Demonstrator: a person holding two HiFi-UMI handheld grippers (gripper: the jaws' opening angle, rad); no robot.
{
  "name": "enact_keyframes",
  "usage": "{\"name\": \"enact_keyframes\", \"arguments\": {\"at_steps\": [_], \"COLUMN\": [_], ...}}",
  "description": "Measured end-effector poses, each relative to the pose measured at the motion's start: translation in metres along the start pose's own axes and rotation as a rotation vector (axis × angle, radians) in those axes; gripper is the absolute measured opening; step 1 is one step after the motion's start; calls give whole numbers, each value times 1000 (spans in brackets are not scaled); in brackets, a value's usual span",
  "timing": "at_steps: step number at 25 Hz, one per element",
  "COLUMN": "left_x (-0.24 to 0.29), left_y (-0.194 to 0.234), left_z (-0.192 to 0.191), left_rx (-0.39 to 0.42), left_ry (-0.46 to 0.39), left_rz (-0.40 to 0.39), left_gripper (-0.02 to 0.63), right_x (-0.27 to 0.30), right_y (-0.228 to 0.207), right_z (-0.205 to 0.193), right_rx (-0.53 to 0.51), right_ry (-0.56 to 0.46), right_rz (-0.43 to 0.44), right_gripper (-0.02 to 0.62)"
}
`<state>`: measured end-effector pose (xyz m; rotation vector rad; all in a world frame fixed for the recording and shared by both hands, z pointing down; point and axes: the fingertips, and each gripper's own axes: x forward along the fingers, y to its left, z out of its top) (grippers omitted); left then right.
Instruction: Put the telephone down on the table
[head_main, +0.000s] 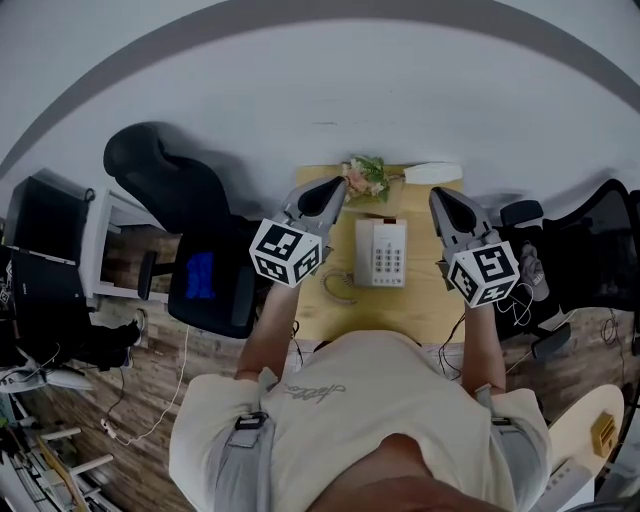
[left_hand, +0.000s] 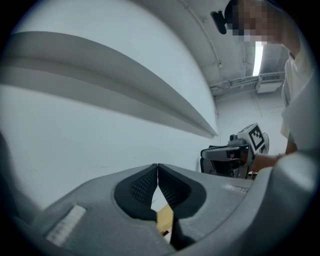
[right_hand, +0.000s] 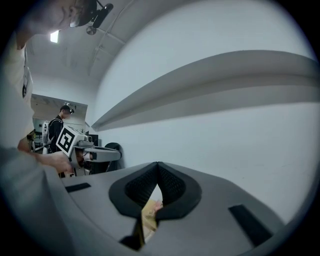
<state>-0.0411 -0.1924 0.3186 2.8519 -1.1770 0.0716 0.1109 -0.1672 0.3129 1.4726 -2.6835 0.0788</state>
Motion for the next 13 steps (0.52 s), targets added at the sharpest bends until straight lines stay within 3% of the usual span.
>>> {"name": "enact_keyframes", "arguments": {"at_steps": [13], "left_x": [-2], "left_y": [4], "left_z": [-3], "left_rx": [-2], "left_ry": [-18], "left_rz": [-27], "left_gripper": [18], "right_x": [1], "right_y": [0], "right_z": [-5], "right_rx": [-7], "right_ry": [-3], "right_rz": [-7], "right_gripper": [2]}}
